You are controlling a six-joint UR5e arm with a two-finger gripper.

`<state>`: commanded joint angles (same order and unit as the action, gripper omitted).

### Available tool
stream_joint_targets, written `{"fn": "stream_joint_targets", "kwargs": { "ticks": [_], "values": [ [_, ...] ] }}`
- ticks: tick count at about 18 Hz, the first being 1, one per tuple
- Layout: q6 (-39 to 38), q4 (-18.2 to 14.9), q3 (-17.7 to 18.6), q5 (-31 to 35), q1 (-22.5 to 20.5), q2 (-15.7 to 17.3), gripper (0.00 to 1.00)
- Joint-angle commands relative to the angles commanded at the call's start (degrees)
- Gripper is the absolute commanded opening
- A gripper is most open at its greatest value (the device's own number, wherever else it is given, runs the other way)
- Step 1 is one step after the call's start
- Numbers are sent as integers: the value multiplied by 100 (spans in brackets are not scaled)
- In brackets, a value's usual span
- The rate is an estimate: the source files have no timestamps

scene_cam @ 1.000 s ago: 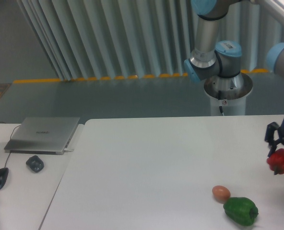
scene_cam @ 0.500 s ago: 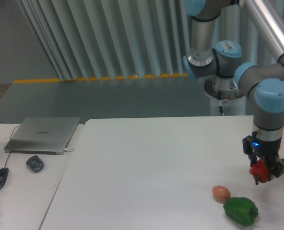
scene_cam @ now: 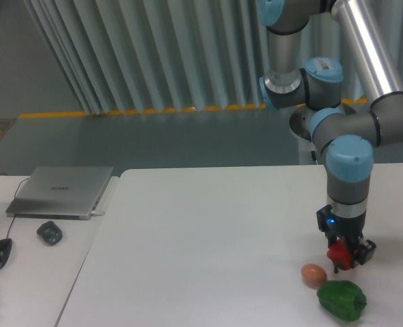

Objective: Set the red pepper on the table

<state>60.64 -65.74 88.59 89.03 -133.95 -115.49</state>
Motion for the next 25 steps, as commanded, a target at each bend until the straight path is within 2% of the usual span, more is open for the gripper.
{"fn": "stream_joint_targets", "kwargs": {
  "ticks": [4, 5, 6, 7, 14, 19, 20, 22, 25],
  "values": [
    [9, -9, 0, 18, 0, 9, 38],
    [35, -9, 0, 18, 0, 9, 44],
    [53, 0, 0, 18, 0, 0, 65],
    [61, 9, 0, 18, 0, 0, 100],
    [53, 18, -53, 18, -17, 35, 100],
    [210, 79, -281, 26, -26, 158, 100],
    [463, 79, -281, 105, -26, 167, 100],
    [1523, 9, -255, 298, -35, 298, 100],
    [2266, -70, -229, 316, -44, 457, 100]
  ]
}}
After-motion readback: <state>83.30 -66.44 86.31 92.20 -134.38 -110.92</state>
